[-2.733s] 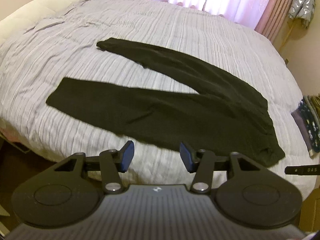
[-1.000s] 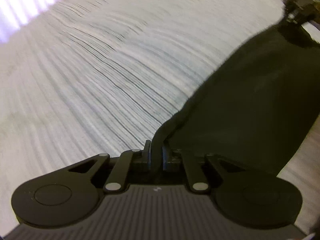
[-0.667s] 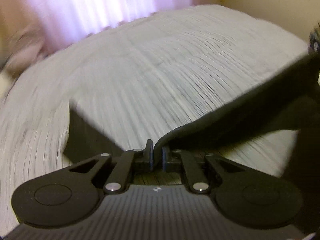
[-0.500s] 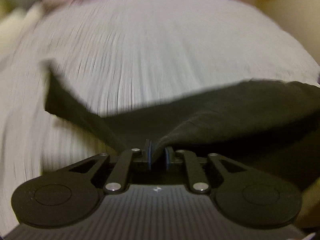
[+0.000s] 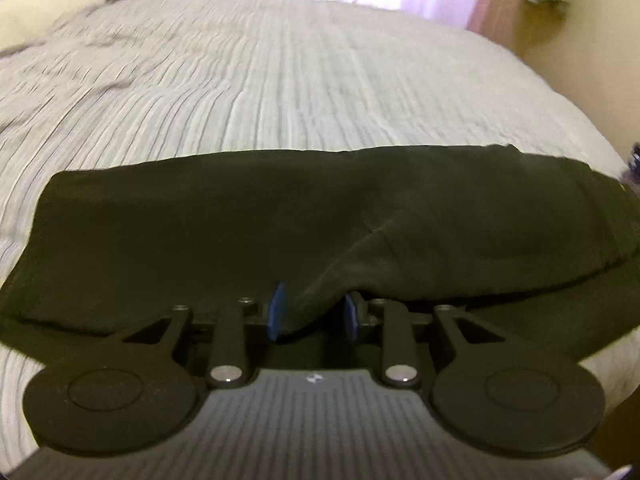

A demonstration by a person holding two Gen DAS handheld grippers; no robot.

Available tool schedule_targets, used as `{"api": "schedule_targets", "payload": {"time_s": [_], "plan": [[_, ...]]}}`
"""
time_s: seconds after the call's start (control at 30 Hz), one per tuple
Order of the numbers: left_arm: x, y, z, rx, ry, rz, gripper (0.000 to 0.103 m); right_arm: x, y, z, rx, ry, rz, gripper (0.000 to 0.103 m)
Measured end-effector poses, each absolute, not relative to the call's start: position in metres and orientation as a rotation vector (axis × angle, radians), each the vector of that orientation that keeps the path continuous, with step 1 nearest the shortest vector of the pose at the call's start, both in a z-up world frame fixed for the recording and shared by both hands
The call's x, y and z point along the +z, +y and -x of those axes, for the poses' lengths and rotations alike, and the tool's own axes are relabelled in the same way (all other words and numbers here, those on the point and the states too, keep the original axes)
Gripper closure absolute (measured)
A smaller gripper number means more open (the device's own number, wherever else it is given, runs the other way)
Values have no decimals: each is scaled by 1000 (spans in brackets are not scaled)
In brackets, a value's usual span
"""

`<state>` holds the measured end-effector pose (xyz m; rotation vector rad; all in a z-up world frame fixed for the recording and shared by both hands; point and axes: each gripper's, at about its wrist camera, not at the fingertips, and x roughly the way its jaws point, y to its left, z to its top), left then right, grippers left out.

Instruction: Fold clothes

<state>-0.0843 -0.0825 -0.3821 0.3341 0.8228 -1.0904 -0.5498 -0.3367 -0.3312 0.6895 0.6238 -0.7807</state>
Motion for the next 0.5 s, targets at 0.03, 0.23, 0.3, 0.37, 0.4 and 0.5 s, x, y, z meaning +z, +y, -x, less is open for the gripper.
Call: {"api": "schedule_targets", "payload": {"time_s": [0.03,0.23,0.3,0.37,0.4,0.5], "plan": [[-387,-77,86,-1107,795,-318,75,-334,-338,557,-790,568,-720,31],[-402,-23,101,-1161,671,-170,74,-347,-327,587,-854,318,-782,31],[-404,0,106,-1154,661,-109,73,-344,-305,591,-895,292,-754,31],[-399,24,110,-1129,701,-34,74,-337,-280,597,-929,258,-743,31],[-395,35,112,-1114,726,5,74,-331,-268,599,-942,246,-760,31],[-385,64,109,-1097,773,176,72,-315,-242,607,-941,209,-811,31]]}}
